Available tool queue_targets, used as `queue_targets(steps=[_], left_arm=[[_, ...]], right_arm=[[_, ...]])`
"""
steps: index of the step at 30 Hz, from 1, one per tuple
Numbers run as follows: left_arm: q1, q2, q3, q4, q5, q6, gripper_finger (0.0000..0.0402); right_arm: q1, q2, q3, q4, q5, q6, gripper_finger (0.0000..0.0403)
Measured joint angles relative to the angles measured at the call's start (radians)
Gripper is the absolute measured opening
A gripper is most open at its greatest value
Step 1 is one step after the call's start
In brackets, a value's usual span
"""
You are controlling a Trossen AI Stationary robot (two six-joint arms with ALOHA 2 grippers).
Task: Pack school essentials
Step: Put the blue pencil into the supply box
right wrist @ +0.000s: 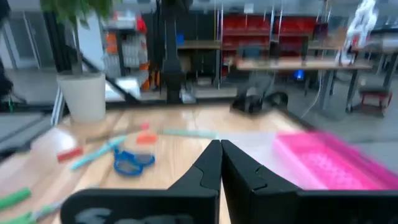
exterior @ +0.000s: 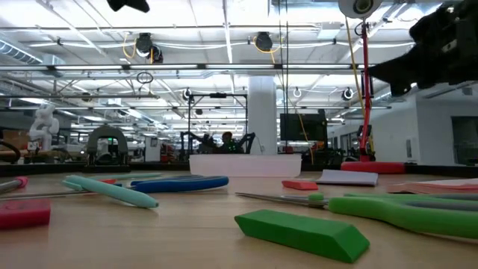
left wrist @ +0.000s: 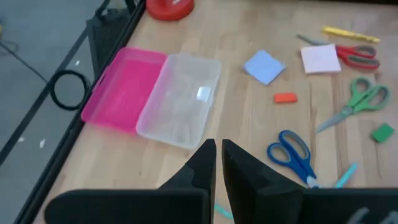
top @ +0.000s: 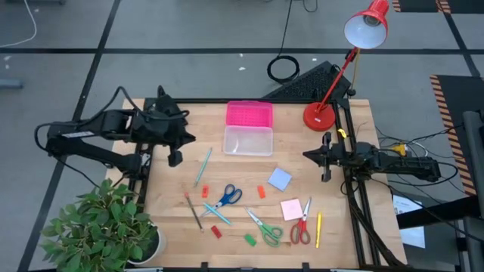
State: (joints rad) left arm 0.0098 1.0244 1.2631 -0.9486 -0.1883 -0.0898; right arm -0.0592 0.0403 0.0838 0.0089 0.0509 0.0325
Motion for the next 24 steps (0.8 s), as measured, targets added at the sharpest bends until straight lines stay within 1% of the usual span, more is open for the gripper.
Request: queue_targets(steps=[2,5,9,13,16,20,24], left_arm=[[0.0,-0.003,-0.013,0.035,-0.001,0.011,0.0031],[0.0,-0.003,-0.016,0.04,-0.01,0.024,0.0031],[0.0,-0.003,-0.016,0.053,-0.034,0.018,0.0031],[0.0,-0.003,-0.016,0.085,-0.04,0.017,0.0031],[0.0,-0.003,-0.016,0.087,-0.04,0.021,0.0031],[-0.009,-0.003,-0.016,0.086,-0.041,0.0,0.0031],[-0.039,0.003,-0.033,0.088,-0.049,-0.022,0.0031]], right_arm=[[0.0,0.038,0.067,-0.04,0.0,0.014,0.0],[0.0,0.12,0.172,-0.092,0.004,0.036,0.0],[0.0,0.257,0.328,-0.167,0.004,0.044,0.0],[0.0,0.399,0.496,-0.287,0.005,0.029,0.0],[0.001,0.498,0.612,-0.351,0.032,0.0,0.0],[0.001,0.608,0.731,-0.425,0.084,-0.016,0.0],[0.001,0.688,0.812,-0.484,0.084,-0.022,0.0]])
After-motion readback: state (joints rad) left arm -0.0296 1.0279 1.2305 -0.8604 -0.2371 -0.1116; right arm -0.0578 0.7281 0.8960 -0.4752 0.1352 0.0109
